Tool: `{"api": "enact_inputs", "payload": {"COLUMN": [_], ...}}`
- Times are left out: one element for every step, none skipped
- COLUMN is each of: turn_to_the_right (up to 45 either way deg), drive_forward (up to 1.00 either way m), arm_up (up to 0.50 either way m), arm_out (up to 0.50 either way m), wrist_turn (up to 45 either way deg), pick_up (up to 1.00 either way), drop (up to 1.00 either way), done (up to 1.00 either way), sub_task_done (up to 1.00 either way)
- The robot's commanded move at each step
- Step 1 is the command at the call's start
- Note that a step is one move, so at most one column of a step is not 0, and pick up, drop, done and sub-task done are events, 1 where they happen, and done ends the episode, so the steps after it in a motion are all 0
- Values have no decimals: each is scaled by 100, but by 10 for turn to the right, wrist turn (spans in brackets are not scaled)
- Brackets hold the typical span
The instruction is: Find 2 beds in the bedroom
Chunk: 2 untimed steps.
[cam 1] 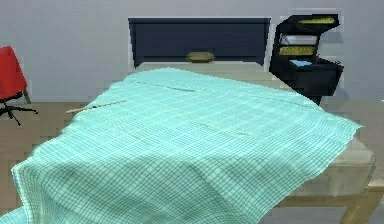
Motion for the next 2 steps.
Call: {"api": "enact_inputs", "payload": {"turn_to_the_right": [0, 450], "drive_forward": [0, 0], "arm_up": [0, 0], "arm_out": [0, 0], "wrist_turn": [0, 0], "pick_up": [0, 0], "drop": [0, 0], "done": [0, 0], "sub_task_done": [100, 0]}}
